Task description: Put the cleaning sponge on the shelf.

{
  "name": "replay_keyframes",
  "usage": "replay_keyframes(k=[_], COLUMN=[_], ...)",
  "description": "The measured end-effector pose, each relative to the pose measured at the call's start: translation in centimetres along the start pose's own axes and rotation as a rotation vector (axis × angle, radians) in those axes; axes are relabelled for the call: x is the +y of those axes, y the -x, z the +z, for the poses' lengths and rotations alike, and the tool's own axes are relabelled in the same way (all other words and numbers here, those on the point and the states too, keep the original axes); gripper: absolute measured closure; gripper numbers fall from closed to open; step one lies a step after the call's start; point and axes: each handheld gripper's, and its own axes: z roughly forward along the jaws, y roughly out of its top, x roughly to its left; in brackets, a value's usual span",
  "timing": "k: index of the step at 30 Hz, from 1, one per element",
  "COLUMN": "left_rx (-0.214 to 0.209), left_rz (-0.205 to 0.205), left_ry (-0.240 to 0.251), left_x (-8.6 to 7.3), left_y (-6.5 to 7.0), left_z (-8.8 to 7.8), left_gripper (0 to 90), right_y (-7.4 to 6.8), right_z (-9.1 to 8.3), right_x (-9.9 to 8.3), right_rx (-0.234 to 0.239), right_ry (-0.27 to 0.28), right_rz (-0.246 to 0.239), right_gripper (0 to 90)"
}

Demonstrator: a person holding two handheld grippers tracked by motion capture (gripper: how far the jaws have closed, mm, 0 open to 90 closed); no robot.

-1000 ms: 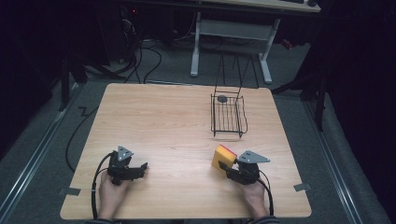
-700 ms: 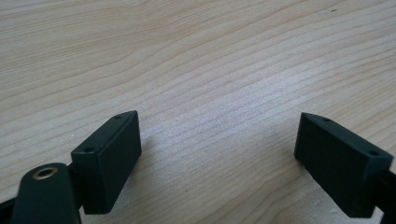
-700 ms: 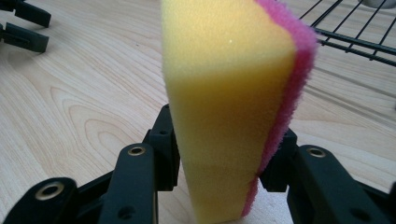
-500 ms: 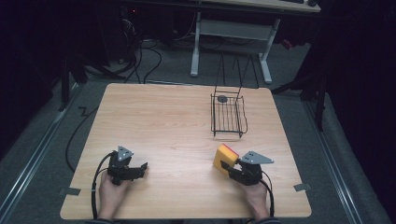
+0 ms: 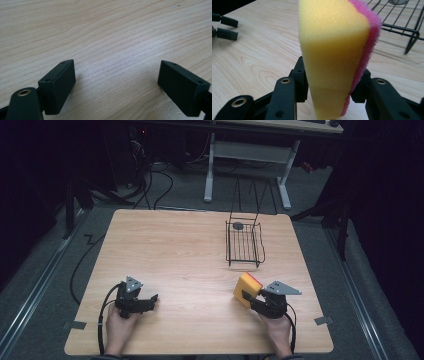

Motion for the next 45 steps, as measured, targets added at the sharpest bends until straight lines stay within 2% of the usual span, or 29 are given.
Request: replay_keyframes(k=[10, 23, 28, 45], left_rx=[-0.001, -0.001, 0.000, 0.000], left_rz=[-0.002, 0.000, 0.000, 0.001], left_ry=[0.000, 0.000, 0.000, 0.000], left_x=[0.0, 0.0, 0.0, 0.0], left_y=[0.0, 0.0, 0.0, 0.0], left_z=[0.0, 0.0, 0.0, 0.0], left_gripper=[15.1, 15.1, 15.1, 15.0], right_y=[0.3, 1.2, 1.6, 2.5], right_z=[-0.9, -2.6, -2.7, -2.2], right_x=[0.9, 3.4, 4.2, 7.1], right_rx=[-0.027, -0.059, -0.063, -0.091], right_ry=[0.008, 0.051, 0.061, 0.082], right_rz=[-0.006, -0.008, 0.004, -0.017], right_gripper=[58.5, 58.5, 58.5, 58.5])
